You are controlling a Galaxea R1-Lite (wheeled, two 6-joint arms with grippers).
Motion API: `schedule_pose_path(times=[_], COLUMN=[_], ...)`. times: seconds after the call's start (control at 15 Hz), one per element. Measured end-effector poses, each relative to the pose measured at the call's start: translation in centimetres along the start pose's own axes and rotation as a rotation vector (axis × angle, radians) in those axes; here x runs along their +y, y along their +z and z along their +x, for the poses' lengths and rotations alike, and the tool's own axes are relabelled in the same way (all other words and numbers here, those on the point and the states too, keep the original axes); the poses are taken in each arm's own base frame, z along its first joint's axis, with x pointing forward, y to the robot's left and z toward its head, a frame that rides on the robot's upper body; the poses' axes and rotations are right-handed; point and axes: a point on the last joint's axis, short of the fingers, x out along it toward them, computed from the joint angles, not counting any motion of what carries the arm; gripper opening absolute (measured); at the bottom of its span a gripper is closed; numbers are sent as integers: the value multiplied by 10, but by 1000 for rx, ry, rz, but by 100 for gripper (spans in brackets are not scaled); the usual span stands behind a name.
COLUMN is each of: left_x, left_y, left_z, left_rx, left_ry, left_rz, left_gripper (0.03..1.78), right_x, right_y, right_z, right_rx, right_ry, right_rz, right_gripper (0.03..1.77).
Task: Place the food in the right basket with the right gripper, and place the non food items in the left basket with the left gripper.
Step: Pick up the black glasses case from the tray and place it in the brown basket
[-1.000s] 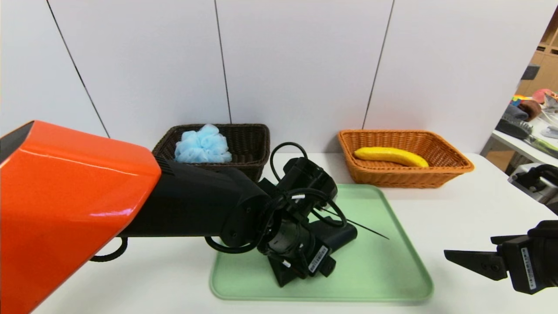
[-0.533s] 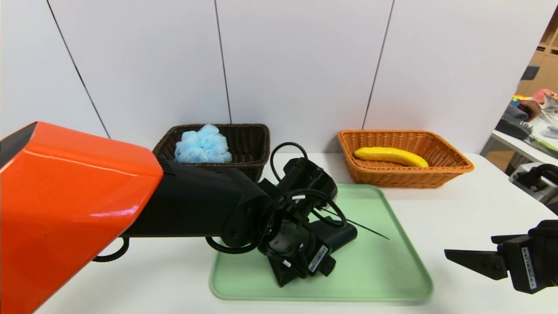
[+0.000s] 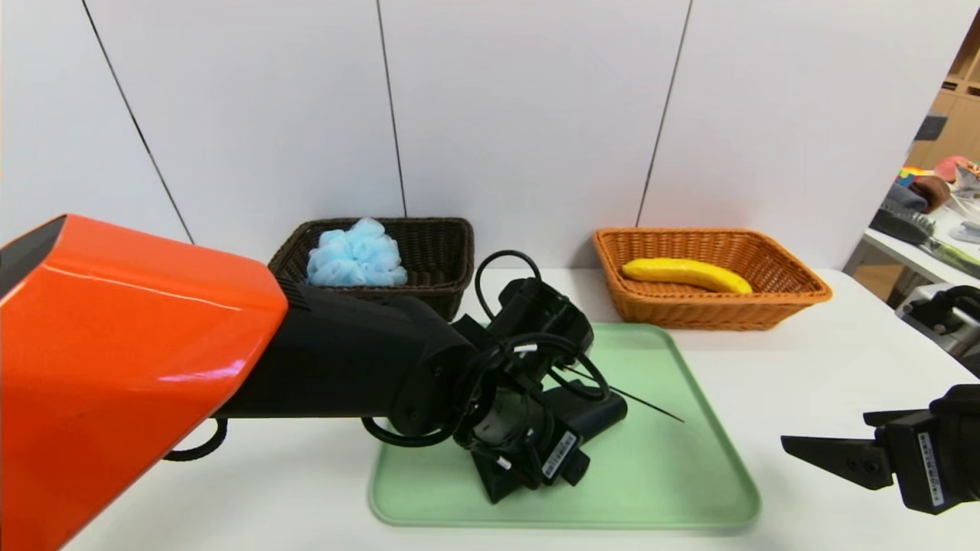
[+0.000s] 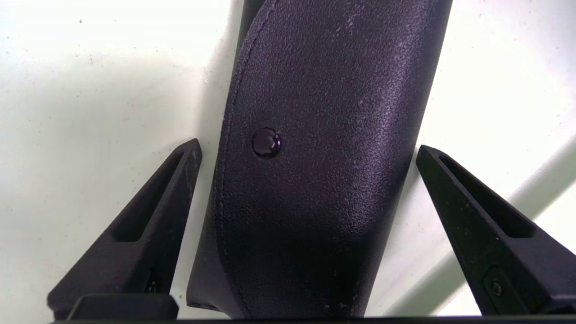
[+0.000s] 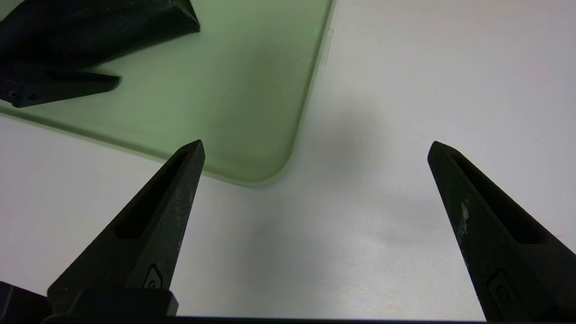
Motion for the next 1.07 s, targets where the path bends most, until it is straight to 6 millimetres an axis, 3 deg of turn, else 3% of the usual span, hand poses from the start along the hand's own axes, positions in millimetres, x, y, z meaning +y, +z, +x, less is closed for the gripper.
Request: schedule_pose_path(times=[0.67, 1.07], left_x=[0, 0], left_y=[3, 3], left_z=[0, 0], left_rx=[-28, -30], left_ry=[37, 39], left_rz=[50, 48], left_gripper=[169, 91], right_x=[0, 0], right_y=[1, 2], right_z=[-2, -2], right_rx=[-9, -14], right_ry=[2, 3], right_rz=[-1, -1], right_gripper=[171, 171])
